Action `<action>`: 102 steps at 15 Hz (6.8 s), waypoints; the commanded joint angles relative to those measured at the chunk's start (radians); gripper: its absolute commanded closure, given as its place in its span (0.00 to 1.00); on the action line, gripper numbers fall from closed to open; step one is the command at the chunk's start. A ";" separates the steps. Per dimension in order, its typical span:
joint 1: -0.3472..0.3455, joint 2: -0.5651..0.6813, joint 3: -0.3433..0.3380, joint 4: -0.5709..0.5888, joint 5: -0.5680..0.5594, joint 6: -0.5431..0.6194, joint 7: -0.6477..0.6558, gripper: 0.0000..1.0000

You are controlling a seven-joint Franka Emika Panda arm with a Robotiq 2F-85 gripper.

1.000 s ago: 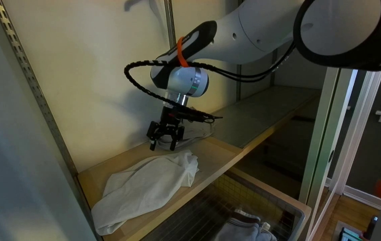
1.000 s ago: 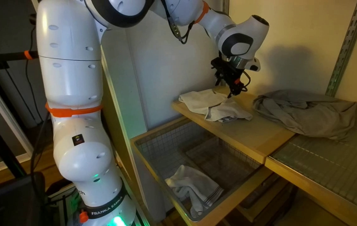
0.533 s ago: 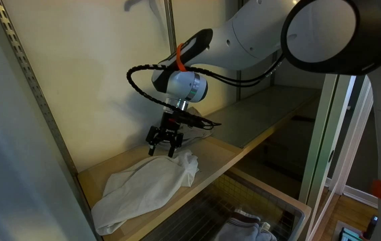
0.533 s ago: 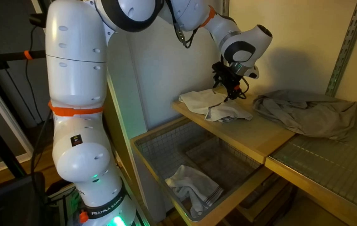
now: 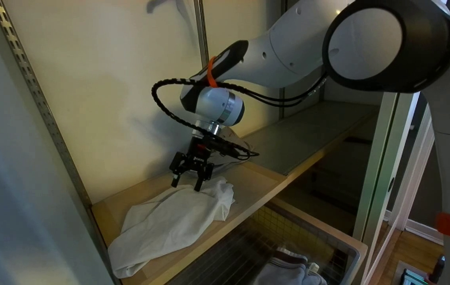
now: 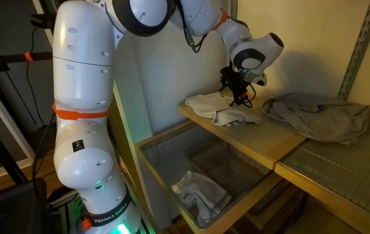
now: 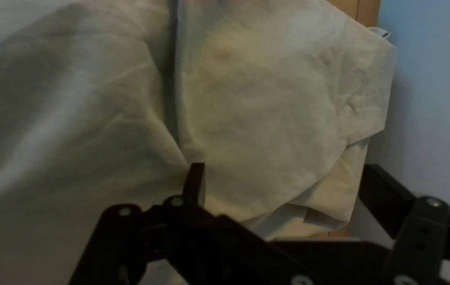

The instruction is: Unfold the cloth

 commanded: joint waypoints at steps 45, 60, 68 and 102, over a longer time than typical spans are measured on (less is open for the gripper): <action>-0.050 -0.120 -0.038 0.176 0.044 -0.174 0.215 0.99; -0.131 -0.159 -0.174 0.332 0.265 0.298 0.316 0.99; -0.119 -0.017 -0.178 0.333 0.224 0.788 0.298 0.99; -0.041 -0.118 -0.115 -0.076 -0.468 -0.067 0.665 0.00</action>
